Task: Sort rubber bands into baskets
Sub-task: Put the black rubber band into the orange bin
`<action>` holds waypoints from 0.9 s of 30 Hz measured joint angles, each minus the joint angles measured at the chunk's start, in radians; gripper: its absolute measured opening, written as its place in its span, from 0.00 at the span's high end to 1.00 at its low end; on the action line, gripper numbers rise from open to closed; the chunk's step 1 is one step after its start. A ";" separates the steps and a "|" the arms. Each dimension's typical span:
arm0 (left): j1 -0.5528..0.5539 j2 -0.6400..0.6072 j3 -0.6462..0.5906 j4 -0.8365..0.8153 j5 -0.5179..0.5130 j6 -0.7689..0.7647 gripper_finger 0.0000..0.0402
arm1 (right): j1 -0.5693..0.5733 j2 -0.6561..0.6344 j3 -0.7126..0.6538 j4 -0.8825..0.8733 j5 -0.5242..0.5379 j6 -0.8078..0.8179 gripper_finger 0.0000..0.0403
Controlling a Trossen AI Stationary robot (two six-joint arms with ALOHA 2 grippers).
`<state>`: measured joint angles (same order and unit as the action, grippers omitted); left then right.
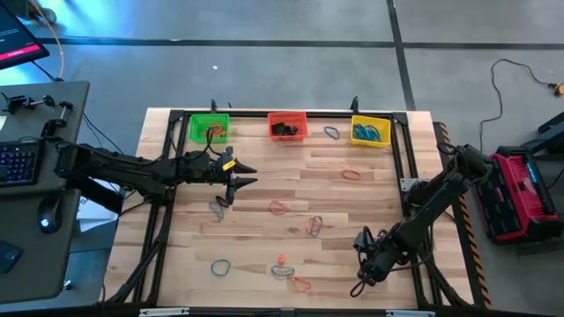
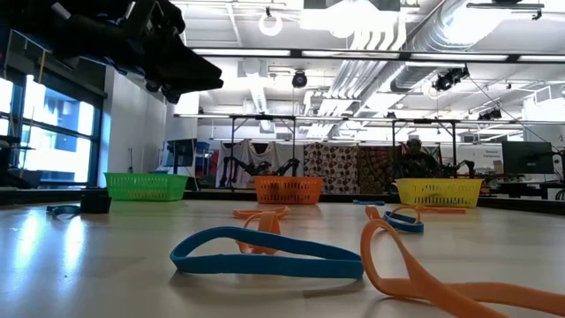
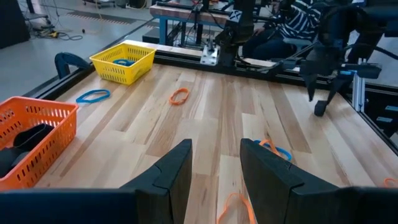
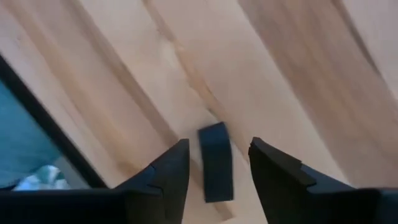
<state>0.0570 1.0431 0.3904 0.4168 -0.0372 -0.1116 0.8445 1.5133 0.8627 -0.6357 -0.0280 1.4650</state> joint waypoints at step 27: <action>-0.006 0.000 0.000 -0.002 0.000 0.026 0.68 | -0.075 0.083 0.085 0.041 -0.005 -0.309 0.98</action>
<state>0.0509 1.0431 0.3904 0.4152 -0.0368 -0.0861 0.7693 1.5967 0.9481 -0.5951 -0.0330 1.1555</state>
